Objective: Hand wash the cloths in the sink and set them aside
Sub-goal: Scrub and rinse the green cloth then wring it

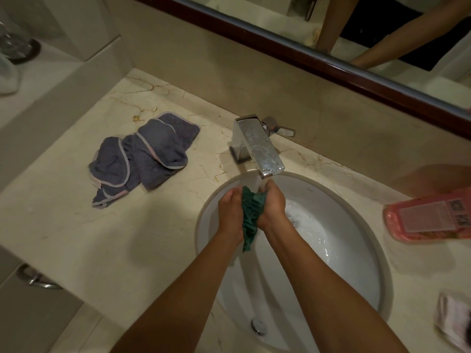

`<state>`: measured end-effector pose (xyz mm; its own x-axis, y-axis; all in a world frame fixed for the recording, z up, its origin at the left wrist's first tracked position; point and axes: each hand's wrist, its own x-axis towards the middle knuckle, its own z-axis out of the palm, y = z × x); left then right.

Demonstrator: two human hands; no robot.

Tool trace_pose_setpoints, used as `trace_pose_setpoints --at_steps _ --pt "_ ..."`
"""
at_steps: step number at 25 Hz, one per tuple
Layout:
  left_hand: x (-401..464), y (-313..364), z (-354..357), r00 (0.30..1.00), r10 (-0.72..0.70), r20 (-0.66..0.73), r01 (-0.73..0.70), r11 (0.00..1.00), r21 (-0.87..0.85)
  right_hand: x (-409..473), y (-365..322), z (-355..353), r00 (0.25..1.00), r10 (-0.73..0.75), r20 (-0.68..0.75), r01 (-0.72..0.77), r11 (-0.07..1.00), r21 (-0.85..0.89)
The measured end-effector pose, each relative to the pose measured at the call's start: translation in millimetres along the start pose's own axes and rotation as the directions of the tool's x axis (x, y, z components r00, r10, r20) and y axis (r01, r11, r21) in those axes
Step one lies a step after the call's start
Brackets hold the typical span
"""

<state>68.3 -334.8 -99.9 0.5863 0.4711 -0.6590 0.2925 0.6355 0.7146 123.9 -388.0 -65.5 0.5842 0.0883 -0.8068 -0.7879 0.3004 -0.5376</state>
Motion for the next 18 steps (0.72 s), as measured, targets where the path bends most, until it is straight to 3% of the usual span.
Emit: trace_pose_setpoints --at_steps 2,4,6,8,11,14,18 --pt "1.1 2.4 1.7 1.0 -0.021 -0.013 0.02 0.999 -0.034 -1.7 -1.0 -4.0 0.996 0.018 0.085 -0.023 0.999 0.049" --pt "0.1 7.4 3.9 0.998 -0.027 0.052 0.032 0.995 -0.092 -2.3 -0.9 -11.5 0.986 0.006 0.167 0.006 0.998 -0.068" --pt "3.3 7.2 4.2 0.993 0.04 0.113 -0.037 0.999 -0.025 -6.4 -3.9 -18.6 0.972 -0.004 0.236 0.054 0.978 -0.203" --pt "8.1 10.8 2.6 0.993 0.066 0.1 -0.071 0.997 0.04 -7.2 -8.9 -27.2 0.958 -0.016 0.288 0.095 0.96 -0.262" --pt "15.4 19.3 0.9 0.997 0.029 0.078 -0.028 1.0 -0.004 -5.6 -16.8 -40.8 0.944 -0.05 0.327 0.161 0.933 -0.321" --pt "13.5 18.9 5.7 0.994 -0.076 0.082 0.074 0.997 0.027 -7.3 -21.5 -43.9 0.959 -0.015 0.283 0.124 0.922 -0.368" --pt "4.9 12.6 10.8 0.96 -0.244 0.139 0.241 0.97 0.035 -4.2 -29.0 -44.6 0.983 -0.105 0.151 0.15 0.933 -0.328"
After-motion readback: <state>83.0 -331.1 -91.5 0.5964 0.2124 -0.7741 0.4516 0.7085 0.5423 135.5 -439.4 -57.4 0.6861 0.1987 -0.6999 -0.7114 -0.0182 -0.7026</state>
